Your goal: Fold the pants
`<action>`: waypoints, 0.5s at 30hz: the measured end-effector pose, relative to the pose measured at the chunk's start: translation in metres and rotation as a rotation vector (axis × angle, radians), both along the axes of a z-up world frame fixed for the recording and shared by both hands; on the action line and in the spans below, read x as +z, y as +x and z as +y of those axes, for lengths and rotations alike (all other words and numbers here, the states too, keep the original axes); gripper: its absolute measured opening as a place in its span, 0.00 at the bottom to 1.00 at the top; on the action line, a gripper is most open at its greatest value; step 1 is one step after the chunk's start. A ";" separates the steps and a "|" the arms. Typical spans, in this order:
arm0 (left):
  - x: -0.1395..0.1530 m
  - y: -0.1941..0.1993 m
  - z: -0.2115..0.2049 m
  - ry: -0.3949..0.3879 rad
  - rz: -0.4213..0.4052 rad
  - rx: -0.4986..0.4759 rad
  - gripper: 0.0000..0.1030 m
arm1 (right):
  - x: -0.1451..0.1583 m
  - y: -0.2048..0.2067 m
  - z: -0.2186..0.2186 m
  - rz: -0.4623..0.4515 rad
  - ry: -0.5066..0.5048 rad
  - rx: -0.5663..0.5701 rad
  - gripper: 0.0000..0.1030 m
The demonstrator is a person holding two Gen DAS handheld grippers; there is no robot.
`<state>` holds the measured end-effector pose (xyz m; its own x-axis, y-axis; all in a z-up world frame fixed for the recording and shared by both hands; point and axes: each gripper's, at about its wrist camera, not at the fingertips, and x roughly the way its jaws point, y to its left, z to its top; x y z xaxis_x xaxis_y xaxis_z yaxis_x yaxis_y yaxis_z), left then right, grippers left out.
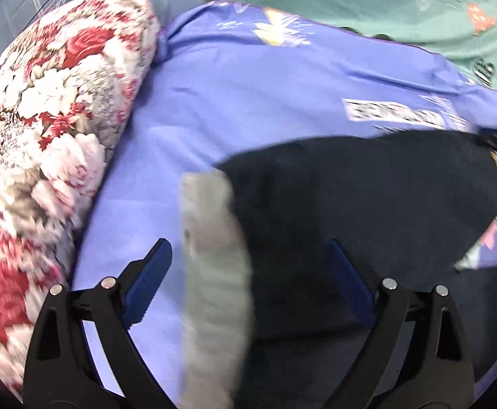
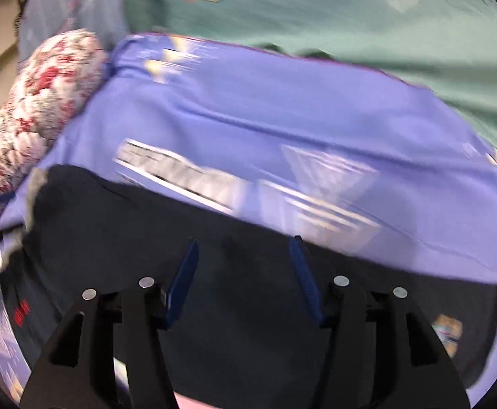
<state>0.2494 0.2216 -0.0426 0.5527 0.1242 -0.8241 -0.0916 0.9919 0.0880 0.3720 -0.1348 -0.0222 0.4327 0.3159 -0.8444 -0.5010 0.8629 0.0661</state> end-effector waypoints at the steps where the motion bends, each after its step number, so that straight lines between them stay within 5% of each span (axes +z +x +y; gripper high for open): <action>1: 0.002 0.004 0.006 0.008 -0.007 0.004 0.91 | -0.001 0.002 -0.015 0.003 -0.023 -0.018 0.55; 9: -0.013 0.048 0.035 -0.002 0.056 -0.080 0.91 | -0.004 -0.007 -0.089 0.017 0.047 -0.119 0.55; 12: -0.020 0.054 0.041 -0.108 0.081 -0.084 0.90 | -0.009 -0.014 -0.089 0.022 0.061 -0.107 0.55; 13: -0.023 0.057 0.044 -0.165 0.093 -0.087 0.85 | -0.011 -0.016 -0.087 0.020 0.062 -0.101 0.55; 15: -0.025 0.056 0.047 -0.247 0.110 -0.098 0.54 | -0.013 -0.016 -0.078 0.007 0.045 -0.077 0.55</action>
